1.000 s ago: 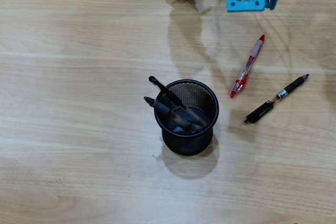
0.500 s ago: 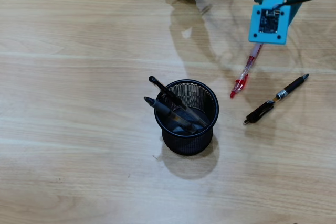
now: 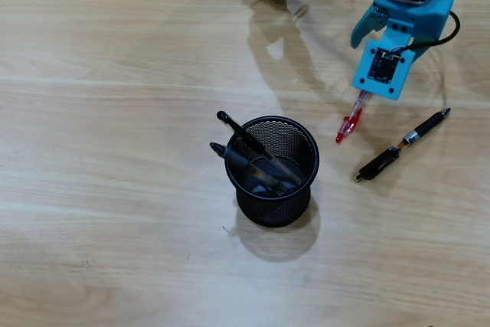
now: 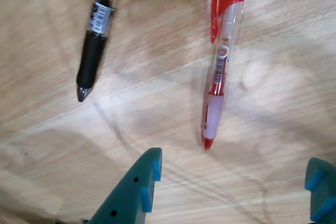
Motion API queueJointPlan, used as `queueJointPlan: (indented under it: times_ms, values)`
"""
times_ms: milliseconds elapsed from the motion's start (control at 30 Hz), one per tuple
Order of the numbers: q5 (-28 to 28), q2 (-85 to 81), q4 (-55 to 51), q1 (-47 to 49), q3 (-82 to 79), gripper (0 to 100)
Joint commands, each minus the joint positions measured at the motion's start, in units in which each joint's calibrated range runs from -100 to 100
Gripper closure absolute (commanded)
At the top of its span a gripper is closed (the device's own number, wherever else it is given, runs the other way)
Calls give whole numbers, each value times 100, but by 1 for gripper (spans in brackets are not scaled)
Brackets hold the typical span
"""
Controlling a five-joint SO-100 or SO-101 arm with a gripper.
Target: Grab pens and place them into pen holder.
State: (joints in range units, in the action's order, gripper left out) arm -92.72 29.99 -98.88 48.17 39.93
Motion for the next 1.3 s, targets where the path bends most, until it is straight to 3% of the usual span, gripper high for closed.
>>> queueJointPlan:
  times_ms: [0, 267, 600, 1067, 1267]
  values:
    - [0, 105, -112, -29, 25, 69]
    - [246, 351, 170, -294, -47, 69]
    - [256, 309, 2557, -331, -1830, 69]
    - [219, -269, 2694, -624, -3016, 69]
    - [209, -447, 3933, -624, -3893, 70]
